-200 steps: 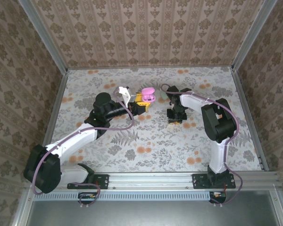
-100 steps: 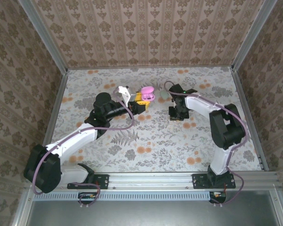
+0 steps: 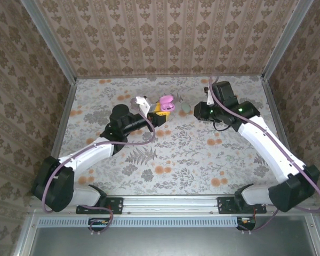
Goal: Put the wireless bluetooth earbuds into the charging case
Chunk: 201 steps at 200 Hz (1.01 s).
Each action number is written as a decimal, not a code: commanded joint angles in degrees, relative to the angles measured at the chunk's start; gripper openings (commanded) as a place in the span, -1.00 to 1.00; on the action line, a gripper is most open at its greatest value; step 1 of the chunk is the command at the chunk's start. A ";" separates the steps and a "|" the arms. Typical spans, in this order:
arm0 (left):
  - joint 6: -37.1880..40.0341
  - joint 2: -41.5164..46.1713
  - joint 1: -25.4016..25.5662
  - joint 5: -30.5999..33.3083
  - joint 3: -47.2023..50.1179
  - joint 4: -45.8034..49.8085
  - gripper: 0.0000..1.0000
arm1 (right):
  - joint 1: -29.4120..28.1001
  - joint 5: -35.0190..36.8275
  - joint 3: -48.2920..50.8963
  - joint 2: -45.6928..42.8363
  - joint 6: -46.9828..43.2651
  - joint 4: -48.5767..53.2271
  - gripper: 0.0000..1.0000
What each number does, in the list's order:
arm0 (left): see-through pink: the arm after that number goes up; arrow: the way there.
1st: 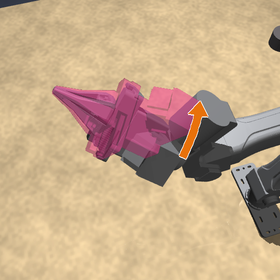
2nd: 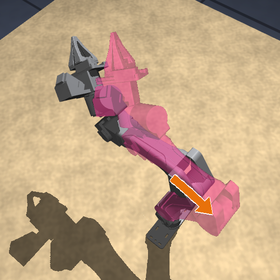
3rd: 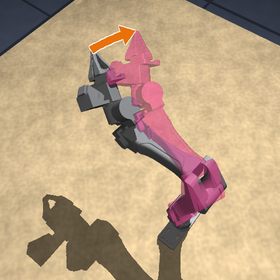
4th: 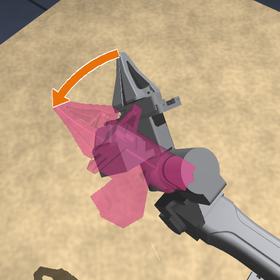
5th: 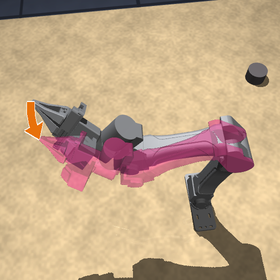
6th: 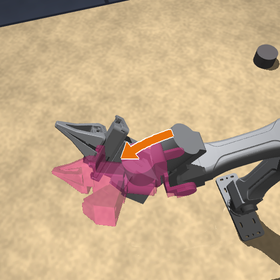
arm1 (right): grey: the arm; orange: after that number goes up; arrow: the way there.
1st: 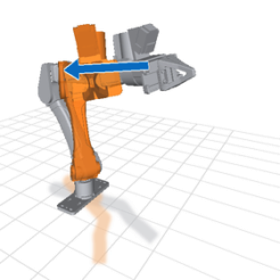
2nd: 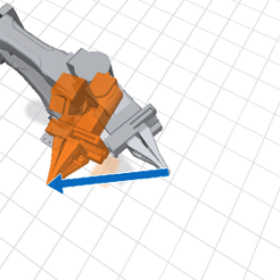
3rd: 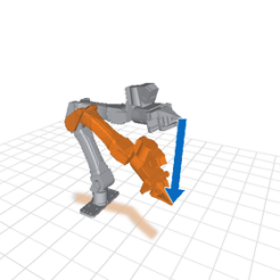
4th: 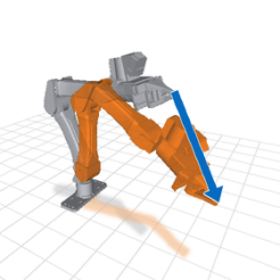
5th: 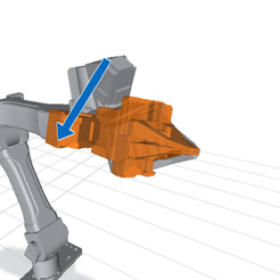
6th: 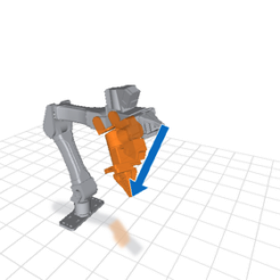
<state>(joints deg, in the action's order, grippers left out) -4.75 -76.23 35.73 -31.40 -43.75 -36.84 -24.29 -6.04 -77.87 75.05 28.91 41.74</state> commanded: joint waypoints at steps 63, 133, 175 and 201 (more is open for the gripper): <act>0.55 -1.21 0.97 2.09 1.21 -7.19 -0.29 | -10.45 -5.77 -11.13 4.26 5.20 -6.89 -0.56; 1.52 -0.85 1.68 3.18 0.94 -6.33 -0.29 | -12.83 -4.07 -16.68 11.12 3.98 -5.27 -0.56; 1.41 -0.77 1.82 3.23 0.92 -6.40 -0.28 | -14.15 0.04 -18.41 12.80 2.54 -2.65 -0.56; 1.33 -0.72 1.89 3.27 0.81 -6.40 -0.29 | -14.55 1.34 -19.25 13.77 1.64 -1.33 -0.56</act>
<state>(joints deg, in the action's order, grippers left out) -4.25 -77.30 37.10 -28.42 -42.98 -40.82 -38.33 -7.81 -94.85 87.74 32.29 37.89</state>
